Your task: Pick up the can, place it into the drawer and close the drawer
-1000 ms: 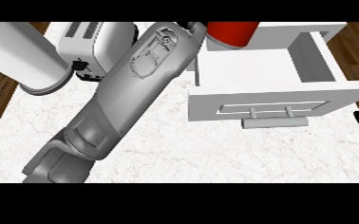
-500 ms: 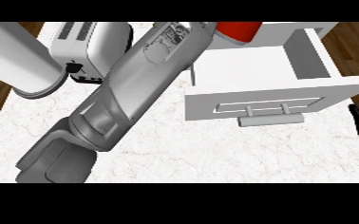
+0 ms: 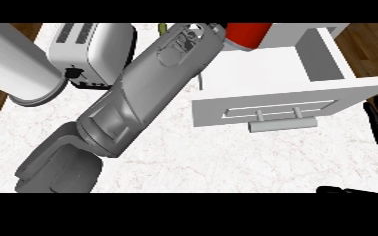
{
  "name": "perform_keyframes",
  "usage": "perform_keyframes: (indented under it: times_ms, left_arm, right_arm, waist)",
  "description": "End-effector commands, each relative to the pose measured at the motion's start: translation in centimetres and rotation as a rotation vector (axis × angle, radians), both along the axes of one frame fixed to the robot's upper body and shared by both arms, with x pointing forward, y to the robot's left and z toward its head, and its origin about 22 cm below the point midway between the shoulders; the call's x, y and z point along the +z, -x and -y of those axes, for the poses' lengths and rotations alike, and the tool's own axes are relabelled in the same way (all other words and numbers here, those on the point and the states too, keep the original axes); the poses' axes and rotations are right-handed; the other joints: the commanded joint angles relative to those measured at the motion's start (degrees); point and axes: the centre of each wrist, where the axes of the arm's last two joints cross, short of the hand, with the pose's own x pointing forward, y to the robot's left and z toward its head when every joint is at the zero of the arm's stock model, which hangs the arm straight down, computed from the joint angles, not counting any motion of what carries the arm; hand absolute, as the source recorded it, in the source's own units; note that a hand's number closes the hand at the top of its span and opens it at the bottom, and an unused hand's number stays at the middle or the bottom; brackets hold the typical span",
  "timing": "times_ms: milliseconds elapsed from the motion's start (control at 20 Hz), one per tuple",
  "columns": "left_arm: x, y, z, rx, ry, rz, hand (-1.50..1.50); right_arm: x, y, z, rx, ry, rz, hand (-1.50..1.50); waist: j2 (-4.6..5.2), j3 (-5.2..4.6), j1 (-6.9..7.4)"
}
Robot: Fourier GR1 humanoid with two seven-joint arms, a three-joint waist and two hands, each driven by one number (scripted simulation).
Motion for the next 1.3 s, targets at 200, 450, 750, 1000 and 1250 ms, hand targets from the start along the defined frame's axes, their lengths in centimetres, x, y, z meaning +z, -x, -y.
perform_keyframes:
  times_ms: [200,450,750,1000,1250]
  left_arm:
    - [-2.7,-0.5,-0.8,0.025,-0.069,0.024,1.5]
    - [-4.4,-0.7,-1.4,0.058,-0.104,0.025,1.5]
    - [-5.4,-0.8,-1.9,0.095,-0.114,0.036,-1.5]
    - [-4.9,-0.6,-1.3,0.154,-0.107,0.04,-1.5]
    - [-6.2,-0.5,-1.9,0.186,-0.09,0.047,-1.5]
  right_arm:
    - [0.3,-0.7,-0.2,0.008,-0.009,0.003,-1.5]
    - [1.6,-0.5,0.0,0.021,0.001,0.036,-1.5]
    - [1.1,-0.3,-0.2,0.028,0.027,0.023,-1.5]
    - [2.5,-1.4,-1.4,0.075,0.017,0.036,-1.5]
    - [1.4,-0.9,-1.6,0.064,0.024,0.043,-1.5]
  waist:
    - [0.41,0.01,-1.01]
    - [0.48,0.02,-2.0]
    - [0.59,0.01,-2.27]
    - [0.87,0.01,-3.47]
    - [1.02,0.04,-3.83]
